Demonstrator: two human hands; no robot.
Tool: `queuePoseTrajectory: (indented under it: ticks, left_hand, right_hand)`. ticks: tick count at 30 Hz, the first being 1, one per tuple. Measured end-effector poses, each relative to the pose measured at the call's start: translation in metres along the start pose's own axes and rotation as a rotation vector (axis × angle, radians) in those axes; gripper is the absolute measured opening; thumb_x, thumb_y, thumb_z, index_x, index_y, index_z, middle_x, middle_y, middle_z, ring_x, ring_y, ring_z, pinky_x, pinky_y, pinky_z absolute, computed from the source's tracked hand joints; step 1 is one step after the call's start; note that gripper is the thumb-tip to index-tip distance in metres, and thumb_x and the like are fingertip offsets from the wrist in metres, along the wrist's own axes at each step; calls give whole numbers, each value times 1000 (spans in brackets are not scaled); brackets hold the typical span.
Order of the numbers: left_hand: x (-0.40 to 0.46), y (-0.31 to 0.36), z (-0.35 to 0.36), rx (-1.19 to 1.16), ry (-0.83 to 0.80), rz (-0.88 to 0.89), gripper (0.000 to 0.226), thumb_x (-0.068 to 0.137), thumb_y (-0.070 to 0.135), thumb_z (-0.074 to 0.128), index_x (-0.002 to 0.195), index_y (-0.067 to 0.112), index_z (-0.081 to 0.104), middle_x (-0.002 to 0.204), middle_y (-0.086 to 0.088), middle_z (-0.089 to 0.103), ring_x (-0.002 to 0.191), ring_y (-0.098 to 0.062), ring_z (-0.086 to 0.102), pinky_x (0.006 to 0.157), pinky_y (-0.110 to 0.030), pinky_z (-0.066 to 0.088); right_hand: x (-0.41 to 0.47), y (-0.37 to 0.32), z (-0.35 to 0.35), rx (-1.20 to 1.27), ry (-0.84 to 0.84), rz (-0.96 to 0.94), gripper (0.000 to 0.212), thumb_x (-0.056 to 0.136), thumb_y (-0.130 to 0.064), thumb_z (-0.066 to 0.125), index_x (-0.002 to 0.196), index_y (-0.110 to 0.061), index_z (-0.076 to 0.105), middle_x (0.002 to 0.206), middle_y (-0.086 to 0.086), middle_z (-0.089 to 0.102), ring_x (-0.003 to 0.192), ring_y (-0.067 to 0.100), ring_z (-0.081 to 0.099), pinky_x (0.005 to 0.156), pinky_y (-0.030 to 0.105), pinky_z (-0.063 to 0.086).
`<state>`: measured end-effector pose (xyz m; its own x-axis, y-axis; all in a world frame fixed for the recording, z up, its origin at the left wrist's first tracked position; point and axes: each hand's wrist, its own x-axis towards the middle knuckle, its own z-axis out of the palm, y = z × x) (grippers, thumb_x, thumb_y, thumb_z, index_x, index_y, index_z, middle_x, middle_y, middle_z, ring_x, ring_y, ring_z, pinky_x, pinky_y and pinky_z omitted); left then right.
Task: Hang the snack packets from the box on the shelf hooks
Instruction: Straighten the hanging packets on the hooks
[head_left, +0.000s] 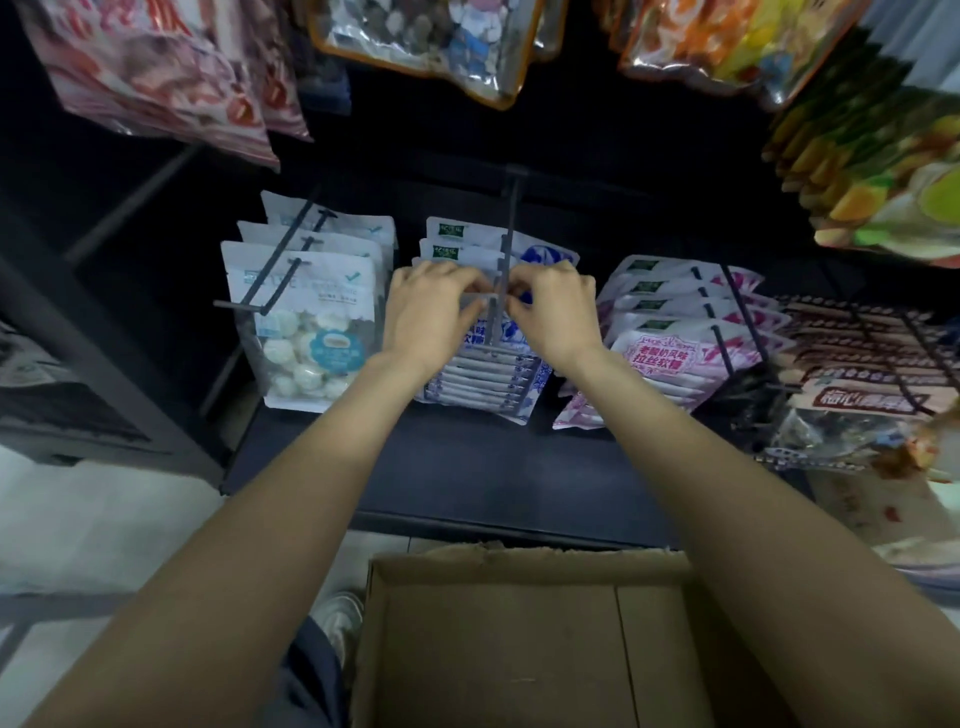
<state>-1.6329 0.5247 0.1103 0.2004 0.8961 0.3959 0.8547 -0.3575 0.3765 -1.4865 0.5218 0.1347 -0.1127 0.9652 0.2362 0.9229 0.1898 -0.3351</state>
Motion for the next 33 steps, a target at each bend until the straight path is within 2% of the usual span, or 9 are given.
queuePoseTrajectory:
  ticks: [3, 6, 8, 11, 14, 22, 27, 30, 33]
  left_hand:
    - [5, 3, 2, -33, 27, -33, 14, 90, 31, 59, 100, 25, 68, 103, 5, 69, 103, -22, 56, 90, -33, 31]
    - [5, 2, 3, -49, 39, -38, 13, 90, 32, 60, 98, 26, 69, 102, 7, 70, 100, -20, 59, 89, -33, 31]
    - [5, 1, 3, -56, 44, -35, 13, 90, 32, 60, 97, 26, 69, 101, 7, 70, 99, -19, 60, 90, -33, 32]
    - [5, 1, 5, -56, 48, -36, 12, 90, 31, 60, 97, 27, 68, 100, 8, 71, 99, -18, 61, 90, -34, 32]
    - [5, 2, 5, -58, 53, -43, 12, 89, 30, 61, 97, 26, 69, 100, 6, 71, 99, -18, 61, 91, -33, 32]
    - [3, 3, 6, -38, 74, -36, 13, 90, 30, 61, 98, 24, 70, 97, 4, 72, 95, -21, 61, 90, -33, 32]
    - [3, 4, 4, -42, 72, -41, 13, 91, 30, 60, 98, 24, 70, 97, 5, 72, 96, -19, 60, 89, -33, 32]
    - [3, 5, 4, -35, 69, -42, 14, 91, 30, 59, 98, 24, 70, 95, 4, 72, 94, -21, 60, 90, -33, 33]
    - [3, 4, 5, -45, 87, -43, 13, 91, 29, 59, 97, 24, 70, 95, 3, 72, 93, -22, 60, 89, -33, 33]
  right_hand:
    - [-3, 1, 2, 44, 15, -15, 12, 90, -21, 60, 99, -17, 67, 92, 1, 69, 108, 25, 49, 83, 31, 23]
    - [1, 7, -2, 101, 89, -15, 13, 91, -25, 59, 96, -20, 70, 89, -2, 70, 105, 26, 52, 89, 34, 32]
    - [10, 10, -7, 81, 144, -6, 15, 92, -29, 59, 99, -23, 71, 94, -4, 70, 107, 26, 52, 89, 35, 33]
    - [26, 9, -6, -39, 35, -5, 20, 93, -27, 57, 109, -25, 69, 108, -2, 68, 115, 28, 45, 91, 36, 29]
    - [33, 7, -2, -10, -36, 22, 22, 92, -23, 57, 110, -25, 69, 107, 0, 69, 118, 27, 44, 95, 38, 29]
    - [35, 13, 0, 2, 8, -6, 18, 92, -29, 59, 104, -26, 72, 99, -4, 70, 116, 25, 45, 96, 37, 27]
    - [54, 15, -2, -15, 55, 31, 21, 93, -25, 55, 107, -24, 70, 107, 0, 70, 117, 28, 48, 99, 39, 30]
    - [62, 13, 4, -64, 50, 52, 22, 90, -19, 55, 107, -19, 68, 109, 4, 67, 114, 29, 48, 96, 35, 35]
    - [70, 16, 9, 11, 66, 72, 18, 87, -19, 58, 100, -17, 71, 109, 7, 66, 109, 31, 55, 93, 37, 43]
